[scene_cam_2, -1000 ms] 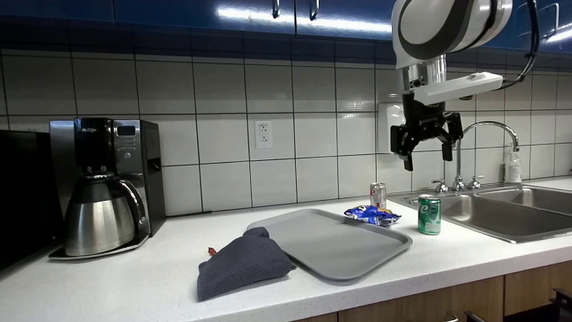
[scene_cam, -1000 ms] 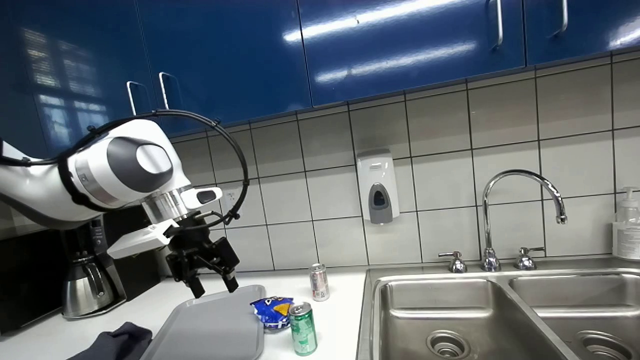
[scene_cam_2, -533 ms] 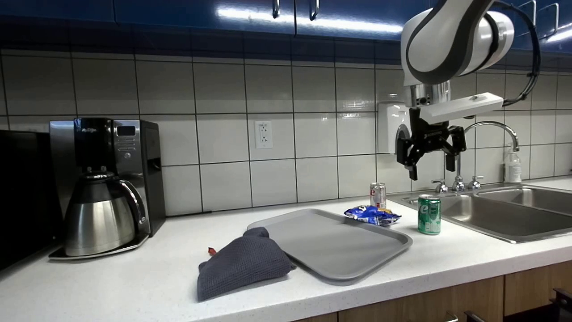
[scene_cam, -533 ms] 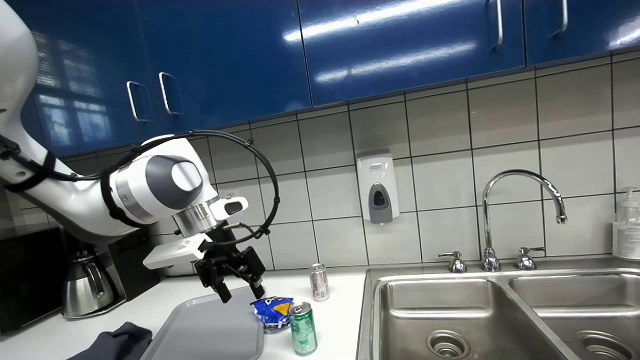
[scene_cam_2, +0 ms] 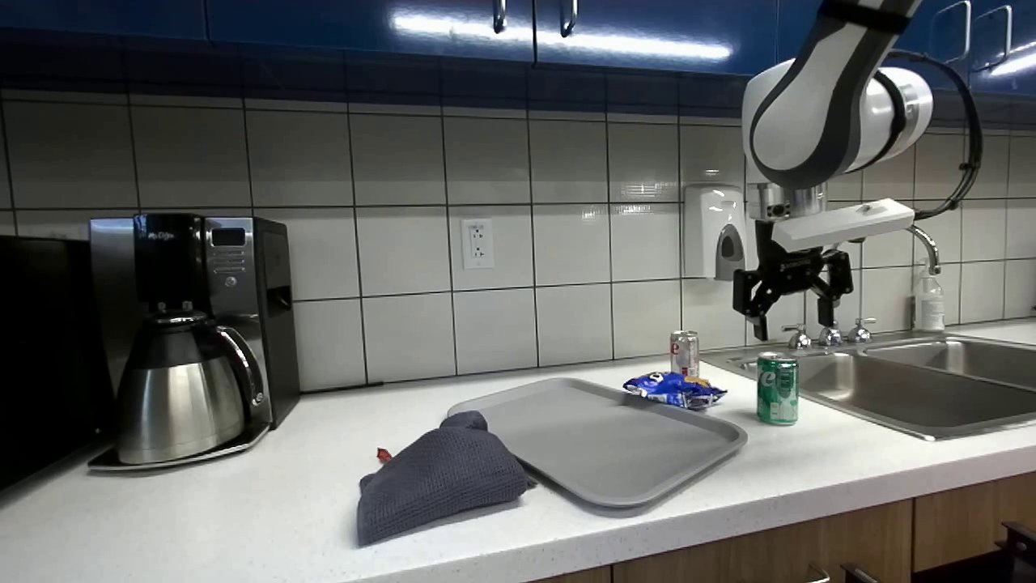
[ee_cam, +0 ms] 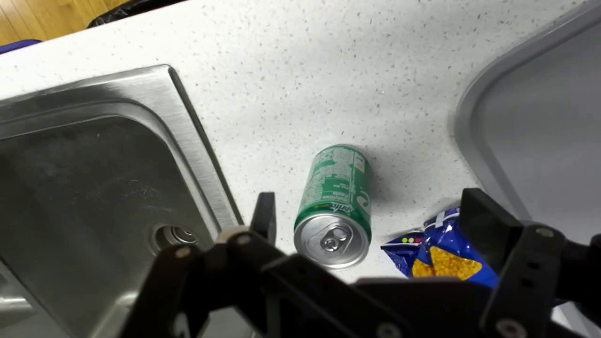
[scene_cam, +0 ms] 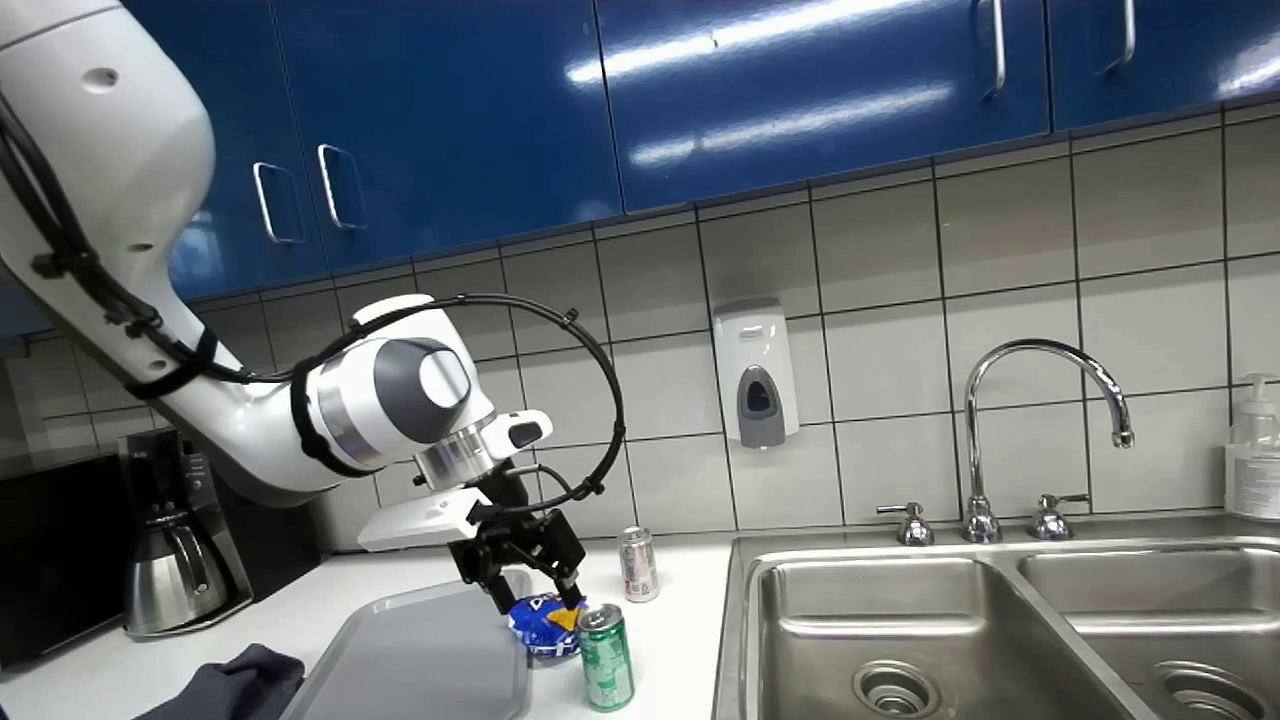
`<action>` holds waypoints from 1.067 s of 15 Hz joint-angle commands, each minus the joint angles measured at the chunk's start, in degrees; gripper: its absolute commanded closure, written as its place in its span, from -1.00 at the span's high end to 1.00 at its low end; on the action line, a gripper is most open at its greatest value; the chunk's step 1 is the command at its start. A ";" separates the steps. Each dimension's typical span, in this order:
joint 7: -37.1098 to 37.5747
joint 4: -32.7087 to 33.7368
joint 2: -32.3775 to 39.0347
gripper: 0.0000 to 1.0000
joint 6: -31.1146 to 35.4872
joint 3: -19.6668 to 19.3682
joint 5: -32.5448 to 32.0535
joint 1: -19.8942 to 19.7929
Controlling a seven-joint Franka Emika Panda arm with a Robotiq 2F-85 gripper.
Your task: Put the green and gray cans on the tray
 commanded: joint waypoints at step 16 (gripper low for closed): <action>-2.43 10.74 15.51 1.00 1.49 -8.12 3.69 3.48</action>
